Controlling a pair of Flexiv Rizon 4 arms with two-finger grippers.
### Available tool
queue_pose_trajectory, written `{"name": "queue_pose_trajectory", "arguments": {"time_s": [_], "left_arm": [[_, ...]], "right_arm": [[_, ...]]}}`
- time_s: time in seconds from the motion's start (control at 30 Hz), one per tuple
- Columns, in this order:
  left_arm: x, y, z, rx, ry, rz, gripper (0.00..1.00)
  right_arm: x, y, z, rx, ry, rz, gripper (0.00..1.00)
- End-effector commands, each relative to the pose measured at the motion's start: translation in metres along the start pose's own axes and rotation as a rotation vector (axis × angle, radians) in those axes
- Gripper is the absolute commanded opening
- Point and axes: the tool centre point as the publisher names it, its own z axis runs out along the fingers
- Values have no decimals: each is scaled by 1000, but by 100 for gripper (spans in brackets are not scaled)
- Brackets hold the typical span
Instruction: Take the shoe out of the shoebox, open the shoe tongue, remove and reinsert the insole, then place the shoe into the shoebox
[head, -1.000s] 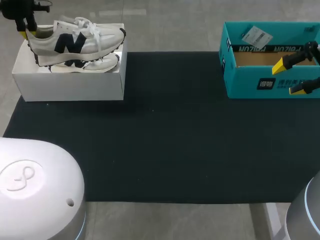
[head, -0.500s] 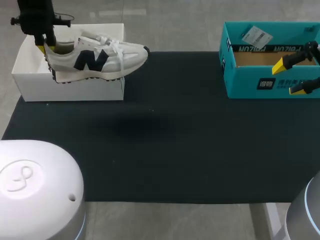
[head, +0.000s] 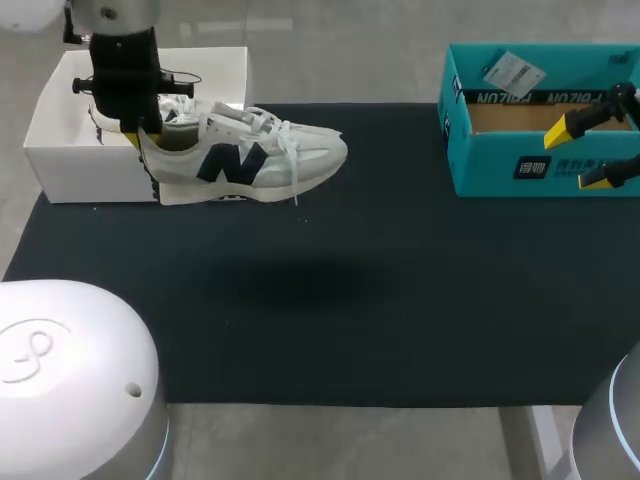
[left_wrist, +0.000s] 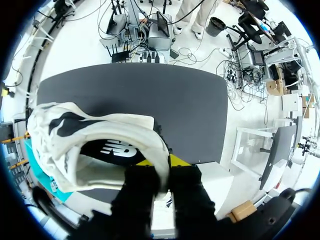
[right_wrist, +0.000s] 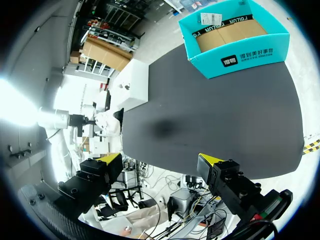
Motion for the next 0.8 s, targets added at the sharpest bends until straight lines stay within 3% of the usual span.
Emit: {"name": "queue_pose_trajectory", "arguments": {"time_s": [0.03,0.5,0.8], "left_arm": [[-13,-15,-7,-90,15,-3,0],[-101,-63,-5,-69,-11,38,0],[-140,-85,5,-48,-40,16,0]], "right_arm": [[0,1,1,1,-3,2,100],[0,1,1,1,-3,2,100],[0,1,1,1,-3,2,100]]}}
